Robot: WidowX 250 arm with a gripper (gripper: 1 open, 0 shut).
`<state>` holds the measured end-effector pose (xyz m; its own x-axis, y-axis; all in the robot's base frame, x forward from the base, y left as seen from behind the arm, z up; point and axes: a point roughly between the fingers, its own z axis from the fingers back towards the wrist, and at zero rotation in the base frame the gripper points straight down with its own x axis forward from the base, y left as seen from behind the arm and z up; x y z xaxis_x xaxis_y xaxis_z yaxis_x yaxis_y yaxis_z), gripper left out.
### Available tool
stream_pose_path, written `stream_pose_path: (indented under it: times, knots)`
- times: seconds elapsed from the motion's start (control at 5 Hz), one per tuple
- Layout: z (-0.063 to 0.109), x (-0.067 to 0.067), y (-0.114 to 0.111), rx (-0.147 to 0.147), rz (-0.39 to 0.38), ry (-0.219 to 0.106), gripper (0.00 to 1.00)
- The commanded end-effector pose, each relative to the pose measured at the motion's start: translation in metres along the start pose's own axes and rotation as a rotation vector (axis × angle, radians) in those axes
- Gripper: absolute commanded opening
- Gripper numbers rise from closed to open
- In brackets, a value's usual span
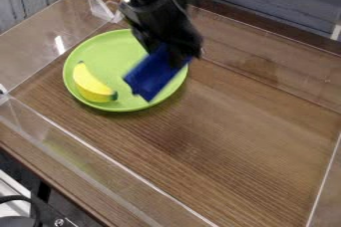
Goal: Put the blue object in the green plate
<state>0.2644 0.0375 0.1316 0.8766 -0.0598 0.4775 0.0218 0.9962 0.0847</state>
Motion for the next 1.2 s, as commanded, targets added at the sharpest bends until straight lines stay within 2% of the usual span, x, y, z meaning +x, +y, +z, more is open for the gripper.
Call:
stream_pose_path:
  times: [0.0, 0.2, 0.6, 1.0]
  knots:
    - [0.017, 0.012, 0.025, 0.002, -0.015, -0.06, 0.0]
    - [0.015, 0.013, 0.047, -0.007, -0.029, -0.074, 0.0]
    - [0.007, 0.005, 0.092, -0.008, -0.051, -0.098, 0.0]
    - [-0.006, 0.0, 0.103, 0.015, -0.062, -0.105, 0.0]
